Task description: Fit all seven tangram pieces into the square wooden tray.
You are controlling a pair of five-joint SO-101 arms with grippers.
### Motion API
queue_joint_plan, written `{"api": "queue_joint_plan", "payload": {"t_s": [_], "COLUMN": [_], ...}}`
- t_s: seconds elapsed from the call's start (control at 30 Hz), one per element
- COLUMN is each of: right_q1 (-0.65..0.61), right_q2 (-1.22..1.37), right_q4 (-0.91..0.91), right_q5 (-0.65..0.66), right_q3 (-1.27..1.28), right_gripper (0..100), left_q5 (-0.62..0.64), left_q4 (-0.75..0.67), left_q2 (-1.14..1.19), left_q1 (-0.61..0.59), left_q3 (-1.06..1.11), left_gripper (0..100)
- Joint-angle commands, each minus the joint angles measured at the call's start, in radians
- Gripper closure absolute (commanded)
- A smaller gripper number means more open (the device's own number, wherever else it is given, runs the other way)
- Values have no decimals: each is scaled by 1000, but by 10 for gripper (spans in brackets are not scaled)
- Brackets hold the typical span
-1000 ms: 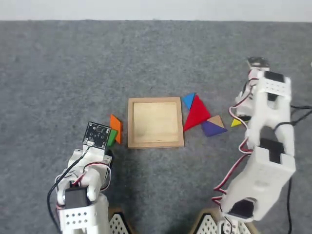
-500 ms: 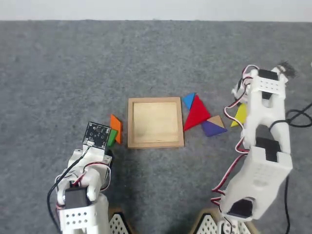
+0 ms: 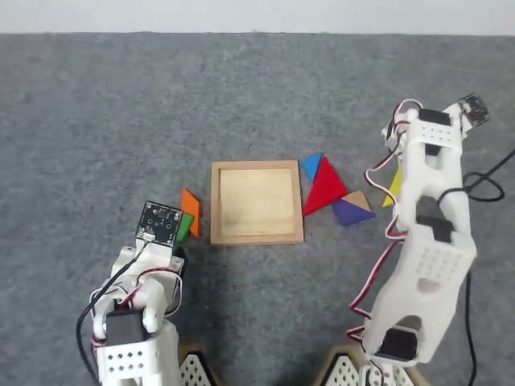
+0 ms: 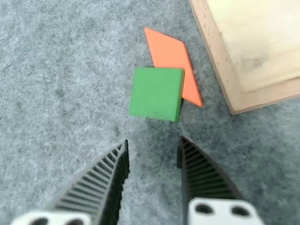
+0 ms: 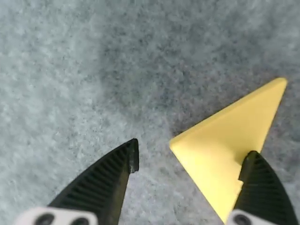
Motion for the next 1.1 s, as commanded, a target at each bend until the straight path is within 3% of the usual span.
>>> {"api": "queue_joint_plan", "payload": {"t_s": [0.0, 0.17, 0.43, 0.9, 1.07], "right_q1": [-16, -5, 25, 120, 179], "right_q2": [114, 265, 426, 492, 487], "right_q4": [131, 252, 447, 661, 651], "right_q5": [-8, -8, 118, 235, 356], "right_q3": [-229, -408, -640, -761, -769], "right_gripper": [680, 686, 864, 824, 829], "left_q5": [-9, -9, -9, -9, -9], "left_q4": [5, 5, 5, 5, 5], "left_q2": [-2, -2, -2, -2, -2], "left_q1": [-6, -6, -6, -6, -6], "left_q3": [-7, -7, -7, -7, -7], "left_gripper": [832, 832, 832, 832, 832]}}
